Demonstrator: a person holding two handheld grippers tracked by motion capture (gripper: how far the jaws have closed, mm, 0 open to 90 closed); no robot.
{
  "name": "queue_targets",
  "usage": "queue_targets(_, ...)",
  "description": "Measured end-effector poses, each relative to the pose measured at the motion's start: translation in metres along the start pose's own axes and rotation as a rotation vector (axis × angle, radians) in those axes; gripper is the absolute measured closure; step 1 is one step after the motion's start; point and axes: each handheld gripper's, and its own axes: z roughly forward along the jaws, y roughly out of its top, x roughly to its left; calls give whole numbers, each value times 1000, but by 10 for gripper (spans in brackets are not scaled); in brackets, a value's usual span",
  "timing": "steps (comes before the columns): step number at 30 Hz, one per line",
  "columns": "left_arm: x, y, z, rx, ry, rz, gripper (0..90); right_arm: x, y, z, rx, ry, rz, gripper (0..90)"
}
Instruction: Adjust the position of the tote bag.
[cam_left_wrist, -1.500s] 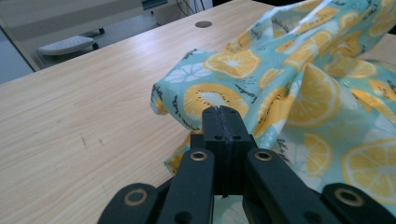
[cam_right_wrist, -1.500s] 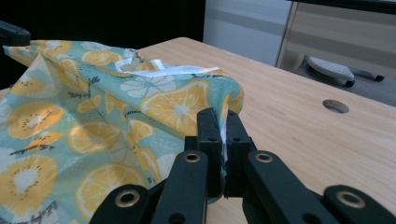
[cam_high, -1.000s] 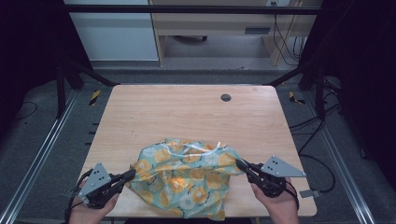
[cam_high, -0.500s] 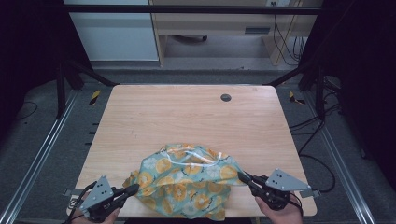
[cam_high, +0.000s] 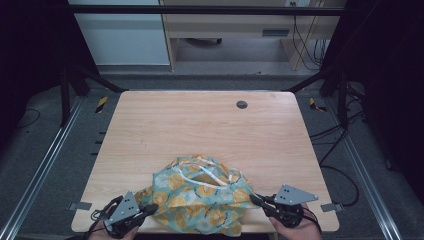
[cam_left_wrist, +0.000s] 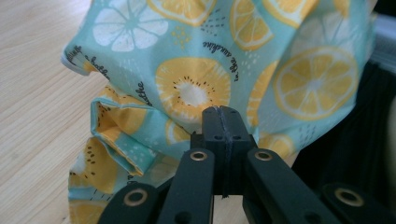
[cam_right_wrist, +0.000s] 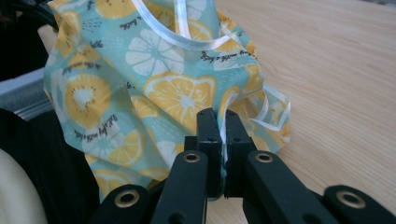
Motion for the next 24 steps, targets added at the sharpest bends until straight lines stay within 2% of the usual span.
queue_targets(1,0,1,6,25,4,14,900,0,0,4,23,0,-11,886)
queue_targets(7,-1,6,25,94,42,75,900,-3,2,23,107,-11,-58,885)
queue_targets(8,-1,6,25,94,42,75,900,-3,2,23,107,-11,-58,885)
queue_targets(10,1,7,29,107,50,81,900,-7,3,32,143,-15,-66,883)
queue_targets(12,4,10,36,125,71,104,900,-8,3,36,151,-15,-70,882)
queue_targets(19,7,16,50,149,90,132,900,-15,5,44,161,-23,-65,863)
queue_targets(20,7,16,52,143,91,125,900,-16,5,45,162,-26,-63,858)
queue_targets(21,9,17,52,159,92,141,900,-17,6,46,159,-28,-64,857)
queue_targets(22,9,17,54,141,92,117,900,-17,7,47,158,-31,-61,859)
queue_targets(24,11,18,56,141,95,112,900,-19,8,49,155,-34,-62,862)
